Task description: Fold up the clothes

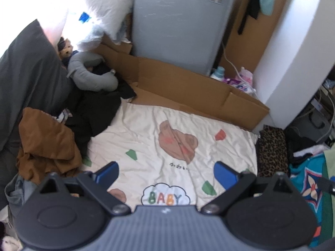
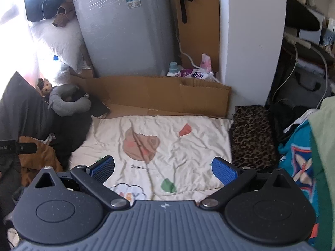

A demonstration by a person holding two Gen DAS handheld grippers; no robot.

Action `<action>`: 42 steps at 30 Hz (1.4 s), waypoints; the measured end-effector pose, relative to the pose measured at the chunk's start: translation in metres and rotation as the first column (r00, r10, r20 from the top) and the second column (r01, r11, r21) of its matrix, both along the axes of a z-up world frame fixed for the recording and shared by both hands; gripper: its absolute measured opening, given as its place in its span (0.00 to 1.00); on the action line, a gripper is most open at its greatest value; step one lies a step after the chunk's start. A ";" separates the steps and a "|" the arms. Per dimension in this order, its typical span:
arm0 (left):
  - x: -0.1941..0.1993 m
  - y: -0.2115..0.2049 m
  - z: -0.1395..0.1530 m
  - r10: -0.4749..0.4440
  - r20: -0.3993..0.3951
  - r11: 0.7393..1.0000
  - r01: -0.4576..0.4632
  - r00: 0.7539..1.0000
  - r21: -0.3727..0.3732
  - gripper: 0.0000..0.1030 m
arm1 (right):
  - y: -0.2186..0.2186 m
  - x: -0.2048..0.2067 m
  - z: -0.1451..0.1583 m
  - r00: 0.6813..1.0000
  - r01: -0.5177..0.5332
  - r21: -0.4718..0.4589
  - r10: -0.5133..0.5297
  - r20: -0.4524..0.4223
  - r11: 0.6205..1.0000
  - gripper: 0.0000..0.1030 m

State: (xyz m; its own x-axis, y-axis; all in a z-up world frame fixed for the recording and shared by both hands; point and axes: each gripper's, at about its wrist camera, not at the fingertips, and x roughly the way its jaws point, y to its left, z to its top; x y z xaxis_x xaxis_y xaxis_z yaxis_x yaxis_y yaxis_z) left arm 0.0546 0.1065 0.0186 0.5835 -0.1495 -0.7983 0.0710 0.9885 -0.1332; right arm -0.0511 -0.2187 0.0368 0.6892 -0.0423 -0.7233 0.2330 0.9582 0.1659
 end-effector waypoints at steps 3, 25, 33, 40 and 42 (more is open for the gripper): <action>0.009 0.020 -0.008 0.034 -0.013 0.999 -0.035 0.999 -0.012 0.96 | 0.001 0.004 -0.004 0.999 -0.030 0.025 0.029 0.014 0.999 0.99; 0.048 0.140 -0.043 0.237 -0.001 0.971 -0.236 0.972 0.032 0.95 | 0.013 0.052 -0.045 0.998 -0.046 0.093 0.042 0.045 0.995 0.99; 0.054 0.180 -0.059 0.311 -0.003 0.950 -0.310 0.951 0.044 0.95 | 0.016 0.070 -0.070 0.999 -0.046 0.110 0.045 0.012 0.993 0.99; 0.060 0.208 -0.079 0.351 -0.006 0.935 -0.349 0.937 0.066 0.95 | 0.025 0.088 -0.092 0.998 -0.063 0.125 0.064 -0.003 0.990 0.99; 0.064 0.215 -0.086 0.365 -0.010 0.929 -0.363 0.931 0.076 0.95 | 0.029 0.094 -0.098 0.997 -0.073 0.121 0.074 -0.004 0.990 0.99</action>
